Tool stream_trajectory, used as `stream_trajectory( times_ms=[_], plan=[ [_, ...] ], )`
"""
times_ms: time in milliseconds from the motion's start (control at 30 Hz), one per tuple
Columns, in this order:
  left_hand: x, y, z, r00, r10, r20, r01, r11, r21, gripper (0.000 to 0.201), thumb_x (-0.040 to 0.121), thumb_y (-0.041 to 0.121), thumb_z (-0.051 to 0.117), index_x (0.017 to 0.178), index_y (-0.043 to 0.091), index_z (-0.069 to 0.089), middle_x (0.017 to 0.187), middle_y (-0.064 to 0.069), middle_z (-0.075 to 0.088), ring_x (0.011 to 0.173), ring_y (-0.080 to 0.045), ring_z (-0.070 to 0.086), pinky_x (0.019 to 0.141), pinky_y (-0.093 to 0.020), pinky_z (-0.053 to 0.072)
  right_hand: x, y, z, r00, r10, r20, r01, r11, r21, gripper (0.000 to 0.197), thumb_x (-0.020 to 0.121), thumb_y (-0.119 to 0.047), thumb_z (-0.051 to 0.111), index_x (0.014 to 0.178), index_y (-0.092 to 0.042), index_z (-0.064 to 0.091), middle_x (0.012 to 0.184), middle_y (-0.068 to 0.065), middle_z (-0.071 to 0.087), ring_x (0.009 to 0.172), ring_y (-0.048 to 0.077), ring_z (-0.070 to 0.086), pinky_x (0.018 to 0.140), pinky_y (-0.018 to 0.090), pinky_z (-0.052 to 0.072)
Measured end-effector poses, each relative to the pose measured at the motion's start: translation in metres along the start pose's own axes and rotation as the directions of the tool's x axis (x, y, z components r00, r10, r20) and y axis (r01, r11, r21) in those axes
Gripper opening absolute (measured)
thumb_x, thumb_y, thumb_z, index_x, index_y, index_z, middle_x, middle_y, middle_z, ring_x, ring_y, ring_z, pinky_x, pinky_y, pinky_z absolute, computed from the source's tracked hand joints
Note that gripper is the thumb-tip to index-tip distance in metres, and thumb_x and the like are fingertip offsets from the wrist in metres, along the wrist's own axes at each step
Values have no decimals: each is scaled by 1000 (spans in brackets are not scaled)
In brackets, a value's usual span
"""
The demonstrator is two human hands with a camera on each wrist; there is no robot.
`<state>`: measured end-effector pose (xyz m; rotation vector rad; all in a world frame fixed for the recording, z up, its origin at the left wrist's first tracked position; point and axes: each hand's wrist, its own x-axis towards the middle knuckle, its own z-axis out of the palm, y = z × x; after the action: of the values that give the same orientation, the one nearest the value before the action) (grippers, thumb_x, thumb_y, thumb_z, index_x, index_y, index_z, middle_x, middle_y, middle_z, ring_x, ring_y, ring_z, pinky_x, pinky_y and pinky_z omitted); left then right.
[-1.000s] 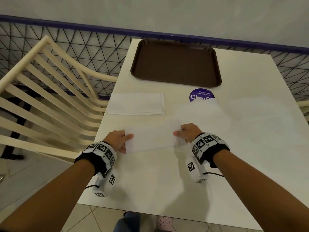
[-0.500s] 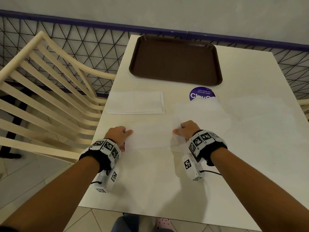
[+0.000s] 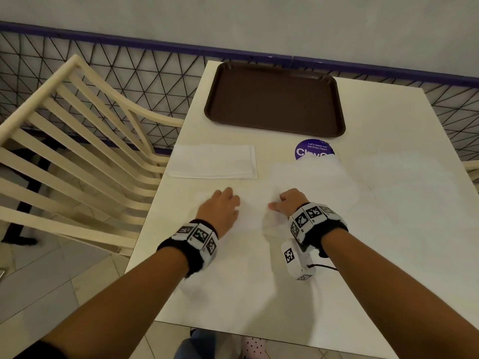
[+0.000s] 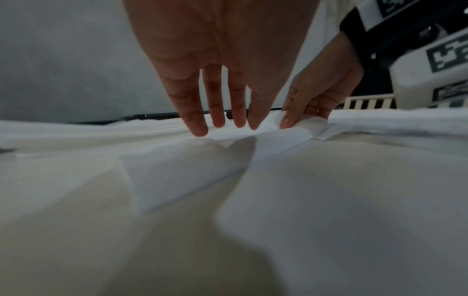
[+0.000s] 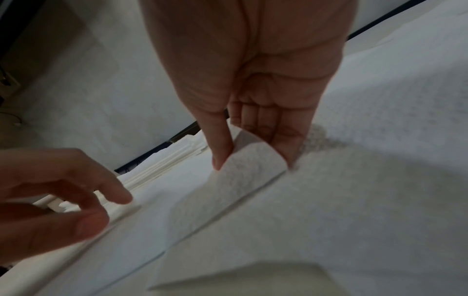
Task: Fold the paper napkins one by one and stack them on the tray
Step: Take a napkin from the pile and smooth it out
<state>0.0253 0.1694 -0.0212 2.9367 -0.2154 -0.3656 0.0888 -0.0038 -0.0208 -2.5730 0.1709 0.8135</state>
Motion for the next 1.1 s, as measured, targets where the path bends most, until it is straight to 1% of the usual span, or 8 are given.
stream_trajectory(
  times_ms=[133, 200, 333, 400, 500, 700, 933, 1100],
  plan=[
    [-6, 8, 11, 995, -70, 77, 72, 997, -20, 37, 98, 33, 39, 132, 18, 42, 135, 0, 36, 121, -20, 36, 88, -29, 45, -4, -1, 2, 1000, -3, -31, 4, 1000, 14, 39, 87, -24, 62, 59, -11, 38, 63, 2, 41, 62, 19, 44, 51, 22, 30],
    [-8, 9, 12, 994, -87, 72, 88, 996, -14, 39, 98, 33, 39, 134, 19, 40, 136, 1, 35, 123, -20, 34, 89, -29, 44, -12, -2, 3, 994, -64, -84, 68, 997, 44, 19, 90, -21, 59, 101, -7, 55, 98, 10, 58, 98, 28, 55, 77, 28, 45],
    [-12, 11, 11, 994, -94, 52, 96, 995, -38, 41, 97, 36, 41, 135, 21, 39, 138, 3, 33, 125, -19, 33, 90, -28, 43, -46, 3, 24, 914, -336, -227, 259, 914, -312, 58, 98, -26, 42, 148, -10, 17, 151, 14, 20, 139, 28, 24, 115, 36, 20],
    [-13, 11, 11, 995, -95, 43, 97, 995, -39, 42, 96, 37, 42, 135, 21, 39, 139, 3, 34, 126, -19, 33, 91, -28, 42, -62, 8, 50, 860, -502, -93, 424, 803, -419, 52, 101, -25, 27, 149, -9, 16, 157, 12, 9, 146, 28, 10, 119, 38, 7],
    [-15, 12, 11, 996, -82, 25, 83, 996, -31, 43, 96, 40, 42, 135, 22, 40, 139, 4, 35, 126, -19, 33, 94, -27, 41, -74, 5, 75, 849, -526, 38, 473, 727, -498, 55, 92, -21, 18, 131, -5, 53, 143, 12, 44, 135, 27, 41, 111, 41, 32],
    [-17, 10, 11, 996, -82, 34, 83, 996, -31, 45, 95, 41, 43, 136, 24, 38, 140, 5, 33, 128, -18, 31, 95, -28, 41, -72, 20, 67, 902, -403, 156, 421, 738, -528, 50, 103, -20, 13, 149, -4, 0, 158, 9, -8, 147, 20, -2, 119, 34, -1],
    [-18, 17, 4, 989, -104, 110, 103, 995, 10, 44, 98, 38, 39, 138, 20, 36, 141, 2, 31, 128, -20, 32, 97, -31, 40, -67, 36, 32, 947, -225, 228, 313, 805, -504, 51, 101, -11, 19, 148, -1, 4, 158, 11, -7, 147, 22, 2, 120, 34, 5],
    [-29, 53, 16, 995, 83, 49, -90, 986, 142, 42, 101, 31, 28, 136, 12, 40, 139, -4, 39, 125, -23, 38, 100, -32, 36, -69, 19, 27, 968, -168, 188, 244, 816, -524, 44, 97, -10, 26, 138, 4, 31, 150, 15, 22, 135, 28, 32, 112, 36, 25]
  ],
)
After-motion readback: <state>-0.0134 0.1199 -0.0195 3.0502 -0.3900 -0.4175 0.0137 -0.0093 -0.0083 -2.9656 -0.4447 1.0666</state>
